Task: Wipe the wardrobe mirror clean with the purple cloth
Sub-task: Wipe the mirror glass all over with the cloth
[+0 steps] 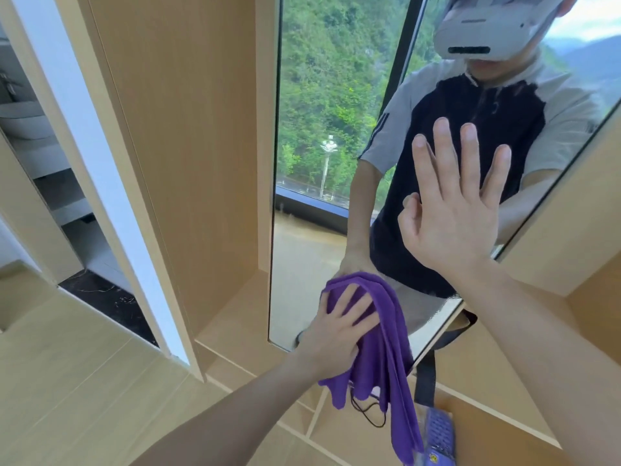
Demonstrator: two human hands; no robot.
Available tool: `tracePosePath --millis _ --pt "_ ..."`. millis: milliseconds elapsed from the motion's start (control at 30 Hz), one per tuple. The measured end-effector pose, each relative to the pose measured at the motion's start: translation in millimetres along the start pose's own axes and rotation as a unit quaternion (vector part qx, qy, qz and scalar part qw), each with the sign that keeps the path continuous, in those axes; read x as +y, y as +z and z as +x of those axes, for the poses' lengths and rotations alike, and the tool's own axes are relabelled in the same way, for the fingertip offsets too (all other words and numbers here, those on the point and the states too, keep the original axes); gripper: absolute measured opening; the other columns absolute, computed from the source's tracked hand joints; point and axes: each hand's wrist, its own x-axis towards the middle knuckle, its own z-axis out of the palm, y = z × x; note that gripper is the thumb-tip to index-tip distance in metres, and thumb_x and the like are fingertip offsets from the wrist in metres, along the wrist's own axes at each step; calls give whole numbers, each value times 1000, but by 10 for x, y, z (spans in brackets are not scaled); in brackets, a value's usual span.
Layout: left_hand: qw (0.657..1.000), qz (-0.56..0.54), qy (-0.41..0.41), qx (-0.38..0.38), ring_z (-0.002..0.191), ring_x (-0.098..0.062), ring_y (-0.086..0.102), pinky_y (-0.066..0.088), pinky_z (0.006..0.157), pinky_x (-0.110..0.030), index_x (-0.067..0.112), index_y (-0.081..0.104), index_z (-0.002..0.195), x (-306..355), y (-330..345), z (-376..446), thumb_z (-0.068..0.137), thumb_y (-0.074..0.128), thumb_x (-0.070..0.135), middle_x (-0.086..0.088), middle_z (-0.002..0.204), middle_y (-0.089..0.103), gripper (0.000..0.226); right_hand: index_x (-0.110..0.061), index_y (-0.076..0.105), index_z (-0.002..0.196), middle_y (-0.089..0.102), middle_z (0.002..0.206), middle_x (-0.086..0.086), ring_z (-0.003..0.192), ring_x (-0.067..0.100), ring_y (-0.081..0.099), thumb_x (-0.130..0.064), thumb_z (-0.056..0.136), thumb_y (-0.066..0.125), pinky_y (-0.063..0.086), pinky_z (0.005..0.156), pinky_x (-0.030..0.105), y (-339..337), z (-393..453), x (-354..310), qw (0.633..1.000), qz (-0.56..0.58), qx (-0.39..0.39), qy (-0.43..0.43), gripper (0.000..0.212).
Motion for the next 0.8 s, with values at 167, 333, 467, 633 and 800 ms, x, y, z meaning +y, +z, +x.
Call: tracePosePath --millis 167,333,467,633,800 --pt "990 -9 -105 94 154 -39 11 29 116 -65 29 32 150 -475 -479 111 89 57 21 -6 163 21 66 -16 13 162 13 169 9 154 36 12 -26 96 33 5 121 63 10 -7 6 1000 -1 0 -1 70" --pt "954 -49 -194 222 155 -38 9 30 114 -64 24 30 150 -773 -1189 411 86 64 25 -11 165 20 72 -15 13 162 11 169 8 155 35 10 -26 96 32 5 121 63 10 -5 -8 1000 -5 10 1 70" --pt "938 -48 -203 278 156 -40 6 24 117 -66 23 30 150 -870 -1631 593 85 60 15 -10 167 18 71 -15 15 161 13 169 8 155 34 11 -26 95 37 6 122 62 8 1 -39 1000 -12 16 5 71" --pt "947 -24 -145 285 157 -37 3 25 117 -65 23 29 150 -899 -2181 877 86 55 9 -7 167 19 71 -9 53 139 46 151 13 142 37 35 -19 82 50 19 117 56 -209 183 -42 998 54 22 10 58" --pt "953 -14 -121 278 158 -32 -5 14 121 -67 29 25 151 -852 -2616 1110 88 49 18 0 168 13 69 -10 58 128 50 143 14 133 36 43 -23 79 51 20 117 50 -509 843 128 996 61 40 42 51"
